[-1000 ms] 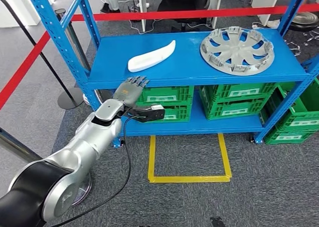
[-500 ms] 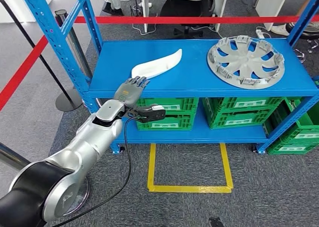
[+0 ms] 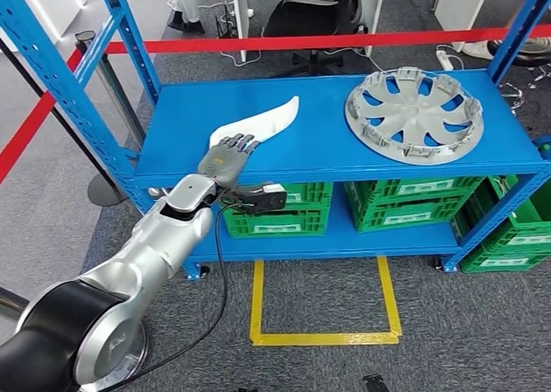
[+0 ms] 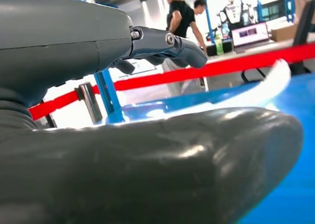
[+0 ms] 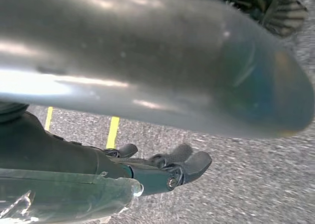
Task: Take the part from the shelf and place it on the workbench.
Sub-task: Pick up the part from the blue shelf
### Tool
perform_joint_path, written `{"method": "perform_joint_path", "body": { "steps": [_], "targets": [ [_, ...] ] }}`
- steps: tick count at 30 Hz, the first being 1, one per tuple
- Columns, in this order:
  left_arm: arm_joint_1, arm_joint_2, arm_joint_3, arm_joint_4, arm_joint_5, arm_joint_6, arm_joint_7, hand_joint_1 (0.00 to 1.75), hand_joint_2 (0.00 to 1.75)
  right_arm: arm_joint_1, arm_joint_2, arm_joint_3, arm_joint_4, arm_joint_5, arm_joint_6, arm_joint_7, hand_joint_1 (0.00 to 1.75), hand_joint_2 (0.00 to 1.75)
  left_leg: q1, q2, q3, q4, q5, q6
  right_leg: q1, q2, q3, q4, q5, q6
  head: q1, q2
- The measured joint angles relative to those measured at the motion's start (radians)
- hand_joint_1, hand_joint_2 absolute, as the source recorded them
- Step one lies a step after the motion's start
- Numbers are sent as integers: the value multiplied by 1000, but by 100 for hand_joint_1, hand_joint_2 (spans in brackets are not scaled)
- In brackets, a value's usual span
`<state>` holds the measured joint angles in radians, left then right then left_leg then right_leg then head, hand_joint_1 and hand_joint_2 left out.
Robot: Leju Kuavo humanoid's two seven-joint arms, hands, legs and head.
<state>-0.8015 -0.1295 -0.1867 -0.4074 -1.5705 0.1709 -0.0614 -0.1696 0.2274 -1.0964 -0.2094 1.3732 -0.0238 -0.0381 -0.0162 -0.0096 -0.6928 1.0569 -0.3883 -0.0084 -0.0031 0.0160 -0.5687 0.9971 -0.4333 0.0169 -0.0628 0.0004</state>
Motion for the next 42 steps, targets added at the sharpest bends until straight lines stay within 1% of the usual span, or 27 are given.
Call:
{"method": "perform_joint_path", "body": {
  "steps": [1, 2, 5, 6, 8, 10, 11, 12, 13, 15, 16, 17, 19, 21, 23, 25, 26, 27, 28, 30, 31, 32, 33, 34, 37, 38, 42],
  "targets": [
    [-3, 0, 0, 0, 0, 0, 0, 0, 0, -1, 0, 0, 0, 0, 0, 0, 0, 0, -1, 0, 21, -55, 29, 4, 1, 0, 8, -1, -8, 4, 1, 0],
    [-5, -1, 0, 0, 0, 0, 0, 0, 0, -1, 0, 0, 0, -1, 0, 0, 0, 0, -3, 0, 32, -88, 42, 8, 2, 1, 14, -2, -14, 10, 1, 0],
    [-6, -3, -1, 0, 0, 0, 0, 0, 0, -2, 0, 0, 0, -2, 0, 0, 0, 0, -3, -1, 50, -105, 43, 22, 3, -1, 24, 5, -27, 26, 2, 0],
    [-7, -3, -1, 0, 0, 0, 0, 0, 0, -2, 0, 0, 0, -2, 0, 0, 0, 0, -2, -1, 57, -105, 42, 28, 3, -4, 17, 24, -38, 30, 3, 0],
    [-7, -5, -1, 0, 0, 0, 0, 0, 0, -1, -1, 0, 0, -2, 0, -1, 0, 0, -3, -1, 69, -105, 36, 37, 2, -7, -36, 123, -79, 36, 4, 0],
    [-3, -7, -1, 0, 0, 0, 0, 0, 0, 2, -1, 0, 0, -3, 0, -2, 0, 0, -5, -2, 77, -103, 25, 43, 2, -7, -120, 249, -125, 41, 4, 0],
    [0, -7, -1, 0, 0, 0, 0, 0, 0, 4, -1, 0, 0, -3, 0, -2, 0, 0, -5, -3, 81, -101, 18, 43, 2, -7, -149, 279, -132, 42, 5, 0],
    [2, -8, -1, 0, 0, 0, 0, 0, 0, 5, -1, 0, 0, -3, 0, -2, 0, 0, -5, -4, 87, -99, 10, 43, 2, -7, -163, 276, -119, 43, 5, 0],
    [4, -8, -1, 0, 0, 0, 0, 0, 0, 6, -2, 0, 0, -3, 0, -2, 0, 0, -5, -4, 95, -96, 1, 41, 2, -8, -157, 235, -83, 43, 5, 0],
    [4, -8, -1, 0, 0, 0, 0, 0, 0, 7, -2, 0, 0, -3, -1, -2, 0, 0, -5, -5, 115, -87, -20, 35, 1, -8, -115, 102, 12, 42, 5, 0],
    [3, -8, -1, 0, 0, -1, 0, 0, 0, 6, -3, 0, 0, -3, 0, -2, 0, 0, -7, -5, 121, -83, -29, 30, 1, -8, -95, 51, 39, 36, 6, 0],
    [2, -9, -1, 0, 0, -1, 1, 0, 0, 6, -3, 0, 0, -3, 0, -2, 0, 0, -8, -5, 123, -80, -35, 26, 1, -8, -84, 21, 55, 30, 6, 0],
    [2, -9, -1, 0, 0, -1, 2, 0, 0, 6, -3, 0, 0, -3, 0, -3, 0, 0, -10, -6, 122, -76, -43, 19, 1, -6, -77, 13, 54, 17, 5, 0],
    [2, -9, -1, 0, 0, -2, 3, 0, 0, 7, -3, 0, 0, -3, 0, -2, 0, 0, -9, -5, 117, -61, -56, 8, -2, -4, -73, 12, 56, 10, 4, 0],
    [1, -9, -1, -1, 0, -1, 3, 0, 0, 5, -3, 0, 0, -3, -1, -2, 0, 0, -5, -3, 74, 17, -94, -6, -6, -4, -66, 11, 52, 4, 2, 0],
    [6, -9, -1, -1, 0, -1, 3, 0, 87, 4, -3, 0, 0, -3, -1, -2, 0, 0, 2, -2, -8, 151, -145, -16, -7, -4, -62, 11, 46, -1, 1, 0],
    [12, -9, -1, -1, 0, -1, 3, 0, 131, 5, -3, 0, 0, -3, -1, -2, 0, 0, 5, -2, -43, 199, -155, -18, -7, -4, -59, 11, 43, -1, 1, 0],
    [17, -9, -1, -1, 1, 0, 4, 0, 175, 6, -3, 0, 0, -3, -1, -2, 0, 0, 8, -1, -63, 217, -149, -19, -7, -3, -56, 11, 39, 0, 1, 0],
    [20, -9, -1, -1, 1, 0, 5, 0, 175, 7, -3, 0, 0, -3, -1, -2, 0, 0, 10, -1, -61, 192, -120, -19, -8, -3, -50, 11, 35, 3, 1, 0],
    [21, -8, -1, -1, 1, 1, 11, 0, 175, 7, -3, 0, 0, -3, -1, -2, 0, 0, 12, -1, -10, 63, -31, -18, -9, -1, -38, 11, 27, 10, 1, 0],
    [20, -8, -1, -2, 1, 2, 14, 0, 175, 7, -3, 0, 0, -3, -1, -2, 0, 0, 12, -1, 19, -5, -3, -16, -9, -1, -33, 12, 22, 15, 1, 0],
    [19, -10, -1, -2, 1, 2, 16, 0, 175, 6, -3, 0, 0, -3, -1, -2, 0, 0, 11, -1, 38, -49, 14, -13, -8, -1, -32, 13, 19, 20, 1, 0],
    [19, -10, -1, -2, 1, 2, 17, 0, 175, 5, -3, 0, 0, -3, -1, -2, 0, 0, 10, -2, 48, -71, 20, -9, -8, -1, -32, 13, 16, 25, 1, 0],
    [19, -11, -1, -2, 1, 2, 18, 0, 175, 5, -3, 0, 0, -3, -1, -1, 0, 0, 10, -3, 49, -77, 18, -7, -7, -1, -33, 14, 13, 23, 1, 0],
    [21, -12, -1, -2, 1, 2, 18, 0, 175, 7, -3, 0, 0, -3, -2, 0, 0, 0, 9, -5, 50, -78, 29, -7, -6, -3, -31, 12, 12, 1, 1, 0],
    [21, -12, -1, -2, 1, 2, 18, 0, 175, 8, -3, 0, 0, -3, -2, 0, 0, 0, 8, -6, 49, -78, 28, -4, -6, -3, -29, 8, 14, -1, 1, 0],
    [21, -12, -1, -2, 1, -4, 24, 0, 175, 6, -3, 0, 0, -2, -2, 1, 0, 0, 7, -6, 49, -77, 26, 7, -7, -4, -21, -6, 18, 13, 1, 0]
  ]
}}
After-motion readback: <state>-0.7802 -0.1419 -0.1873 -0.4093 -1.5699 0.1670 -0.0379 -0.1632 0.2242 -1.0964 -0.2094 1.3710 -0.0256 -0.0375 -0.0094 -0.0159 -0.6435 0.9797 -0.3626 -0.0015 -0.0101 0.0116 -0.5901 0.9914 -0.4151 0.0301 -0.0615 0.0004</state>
